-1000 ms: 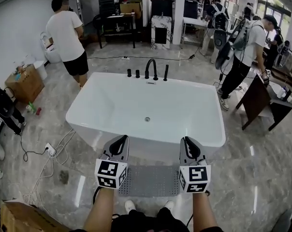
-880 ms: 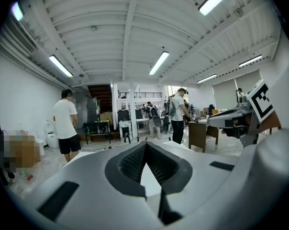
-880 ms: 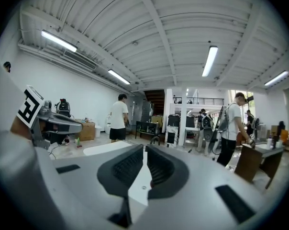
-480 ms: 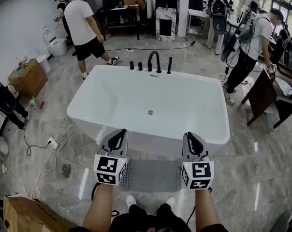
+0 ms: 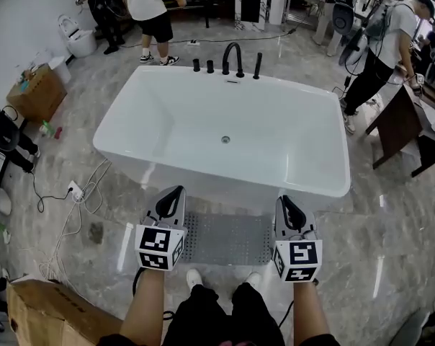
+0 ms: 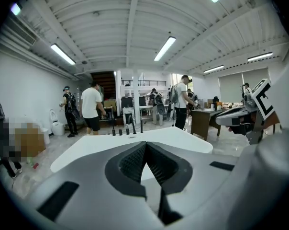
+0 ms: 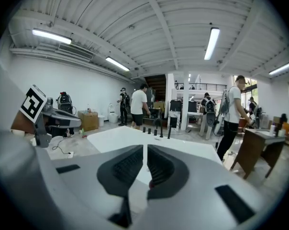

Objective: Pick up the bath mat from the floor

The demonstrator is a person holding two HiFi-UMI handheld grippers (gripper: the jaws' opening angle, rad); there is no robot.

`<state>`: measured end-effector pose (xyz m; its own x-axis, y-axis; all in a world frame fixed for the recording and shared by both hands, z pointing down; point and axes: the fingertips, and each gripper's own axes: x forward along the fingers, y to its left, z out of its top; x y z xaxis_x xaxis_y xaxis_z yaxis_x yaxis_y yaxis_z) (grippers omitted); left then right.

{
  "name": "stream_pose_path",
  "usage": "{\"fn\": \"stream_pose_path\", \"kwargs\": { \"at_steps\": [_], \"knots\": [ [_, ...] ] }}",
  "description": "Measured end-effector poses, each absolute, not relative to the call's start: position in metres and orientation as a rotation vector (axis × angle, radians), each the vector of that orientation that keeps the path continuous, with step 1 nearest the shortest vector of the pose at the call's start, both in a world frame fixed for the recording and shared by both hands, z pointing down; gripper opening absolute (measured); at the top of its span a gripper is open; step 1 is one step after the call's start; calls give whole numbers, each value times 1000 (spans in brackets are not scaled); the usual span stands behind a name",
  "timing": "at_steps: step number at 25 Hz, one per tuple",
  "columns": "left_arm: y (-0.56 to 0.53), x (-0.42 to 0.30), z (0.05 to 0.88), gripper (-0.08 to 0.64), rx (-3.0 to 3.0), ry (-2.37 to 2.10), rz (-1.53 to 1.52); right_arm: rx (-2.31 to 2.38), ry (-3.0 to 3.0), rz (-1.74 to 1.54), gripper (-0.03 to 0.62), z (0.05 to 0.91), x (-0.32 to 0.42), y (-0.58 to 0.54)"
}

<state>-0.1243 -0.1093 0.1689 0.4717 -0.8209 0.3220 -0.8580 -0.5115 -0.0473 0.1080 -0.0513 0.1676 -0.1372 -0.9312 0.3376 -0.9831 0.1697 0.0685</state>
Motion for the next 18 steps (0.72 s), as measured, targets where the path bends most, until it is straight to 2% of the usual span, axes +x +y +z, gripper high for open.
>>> {"fn": "stream_pose_path", "kwargs": {
  "at_steps": [18],
  "knots": [
    [-105,-148,401,-3,2426,-1482,642,1819,-2021,426,23,389,135,-42]
  ]
}}
